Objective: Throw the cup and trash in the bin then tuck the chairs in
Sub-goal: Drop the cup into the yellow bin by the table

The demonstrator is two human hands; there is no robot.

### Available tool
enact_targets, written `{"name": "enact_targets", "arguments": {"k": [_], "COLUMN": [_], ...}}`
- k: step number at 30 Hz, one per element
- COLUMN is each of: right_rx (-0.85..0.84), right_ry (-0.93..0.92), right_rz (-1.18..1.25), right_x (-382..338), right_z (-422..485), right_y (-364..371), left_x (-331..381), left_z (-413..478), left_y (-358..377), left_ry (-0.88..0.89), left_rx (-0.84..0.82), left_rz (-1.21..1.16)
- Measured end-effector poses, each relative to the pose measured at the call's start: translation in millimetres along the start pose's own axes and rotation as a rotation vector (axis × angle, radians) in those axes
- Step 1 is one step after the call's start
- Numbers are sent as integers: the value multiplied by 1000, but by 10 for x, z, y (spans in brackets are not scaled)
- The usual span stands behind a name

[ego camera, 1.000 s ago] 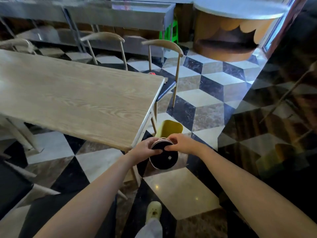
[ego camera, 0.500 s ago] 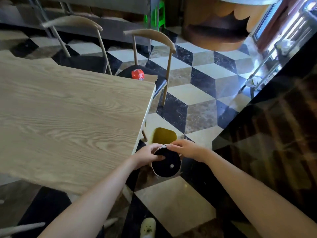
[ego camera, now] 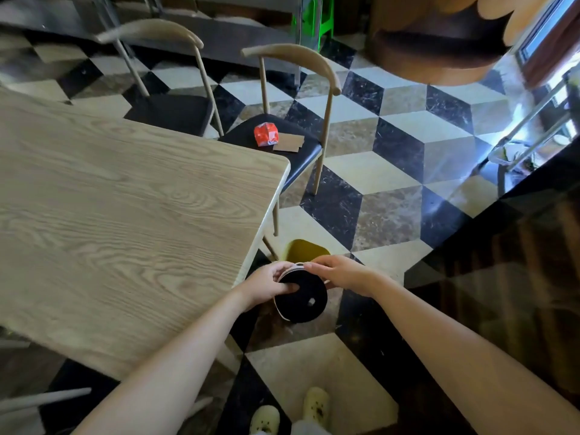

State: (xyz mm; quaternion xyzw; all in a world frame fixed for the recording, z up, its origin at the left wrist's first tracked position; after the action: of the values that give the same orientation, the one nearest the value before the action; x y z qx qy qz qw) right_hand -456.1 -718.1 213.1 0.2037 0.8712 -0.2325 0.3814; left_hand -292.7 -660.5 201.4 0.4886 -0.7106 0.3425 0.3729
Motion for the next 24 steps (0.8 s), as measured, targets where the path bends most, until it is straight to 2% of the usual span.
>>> {"name": "enact_targets", "arguments": {"k": [6,13,21,24], "right_rx": [-90,-148,-70,-33], "right_ry": [-55,-3,14,28], "right_rz": [9,-21,-31,18], "right_x": [51,132,218,286], "right_z": [140,326,471,546], "right_y": [-188,-242,-216,-233], "left_x": [33,-60,-136,-55], "left_z": [109,211,266,280], "left_y": [61,103,81,-17], "left_ry": [-67,-162,-223,-174], "left_rx": [-8,-16,21,79], "left_rz": [-92,-224,-314,-281]}}
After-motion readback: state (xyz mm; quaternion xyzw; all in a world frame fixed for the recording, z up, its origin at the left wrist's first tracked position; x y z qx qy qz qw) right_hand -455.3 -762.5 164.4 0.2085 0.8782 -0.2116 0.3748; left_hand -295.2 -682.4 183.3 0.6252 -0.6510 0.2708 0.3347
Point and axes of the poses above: each hand's wrist, its own z-axis towards the middle knuckle, its own y-axis out of the palm, x = y × z, the point moved 4 cm from there along z, towards the middle knuckle, and after that the axes turned 1 degree about -x, right-handed, at the moved point
